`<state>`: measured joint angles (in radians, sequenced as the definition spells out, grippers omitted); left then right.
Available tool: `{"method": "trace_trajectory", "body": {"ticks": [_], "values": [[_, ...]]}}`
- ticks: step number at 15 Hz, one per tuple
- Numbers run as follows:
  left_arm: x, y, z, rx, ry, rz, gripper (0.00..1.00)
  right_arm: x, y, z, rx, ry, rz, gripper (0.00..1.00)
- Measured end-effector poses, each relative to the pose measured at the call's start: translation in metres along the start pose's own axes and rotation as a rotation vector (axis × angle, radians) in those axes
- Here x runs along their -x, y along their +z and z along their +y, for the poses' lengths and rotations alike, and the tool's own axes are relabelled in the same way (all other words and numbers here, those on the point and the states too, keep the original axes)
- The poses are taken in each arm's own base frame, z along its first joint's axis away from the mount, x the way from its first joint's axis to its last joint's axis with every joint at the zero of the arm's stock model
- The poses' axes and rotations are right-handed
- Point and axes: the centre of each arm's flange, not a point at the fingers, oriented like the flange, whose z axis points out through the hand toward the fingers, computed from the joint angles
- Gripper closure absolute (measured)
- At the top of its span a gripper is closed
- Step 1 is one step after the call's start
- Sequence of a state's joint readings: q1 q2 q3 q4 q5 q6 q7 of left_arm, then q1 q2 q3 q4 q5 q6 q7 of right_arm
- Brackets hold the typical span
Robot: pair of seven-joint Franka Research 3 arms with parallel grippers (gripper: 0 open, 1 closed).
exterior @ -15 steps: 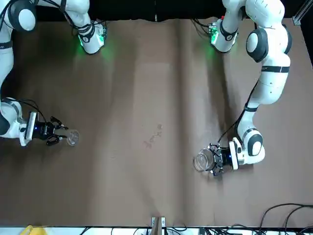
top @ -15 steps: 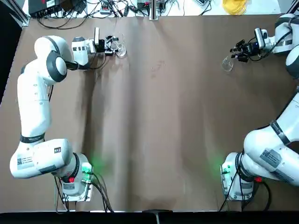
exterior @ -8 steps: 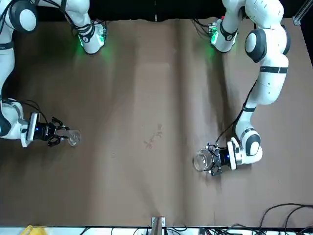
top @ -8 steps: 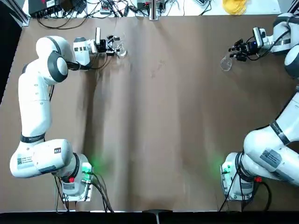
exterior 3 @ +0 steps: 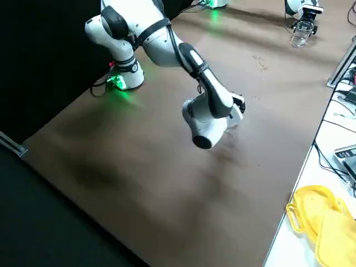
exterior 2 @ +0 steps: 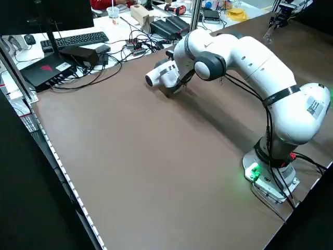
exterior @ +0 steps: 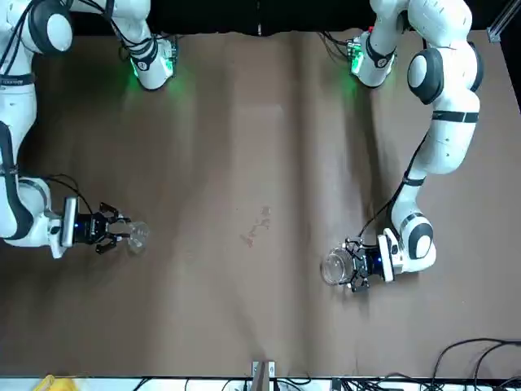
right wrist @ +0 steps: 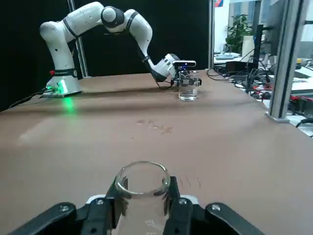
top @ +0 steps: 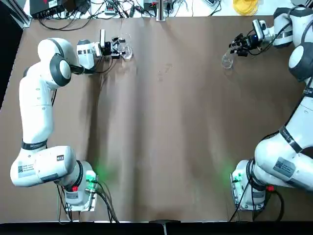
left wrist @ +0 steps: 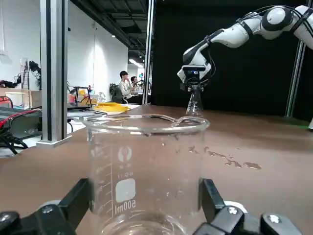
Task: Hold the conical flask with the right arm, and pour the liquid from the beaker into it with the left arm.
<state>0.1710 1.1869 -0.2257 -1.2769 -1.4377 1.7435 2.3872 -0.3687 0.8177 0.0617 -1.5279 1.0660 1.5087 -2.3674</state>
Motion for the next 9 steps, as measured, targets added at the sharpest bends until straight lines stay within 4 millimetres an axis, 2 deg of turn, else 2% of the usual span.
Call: {"method": "trace_trajectory", "body": {"ticks": [3, 6, 9], "values": [[0.000, -0.001, 0.000, 0.000, 0.009, 0.000, 0.04, -0.020, 0.042, 0.019, -0.010, -0.030, -0.027, 0.61], [-0.002, -0.006, -0.003, -0.009, 0.021, -0.003, 0.04, -0.041, 0.101, 0.037, 0.016, -0.037, 0.017, 0.61], [-0.021, -0.014, -0.013, -0.021, 0.055, -0.004, 0.04, -0.055, 0.153, 0.041, 0.068, -0.013, 0.066, 0.61]]}}
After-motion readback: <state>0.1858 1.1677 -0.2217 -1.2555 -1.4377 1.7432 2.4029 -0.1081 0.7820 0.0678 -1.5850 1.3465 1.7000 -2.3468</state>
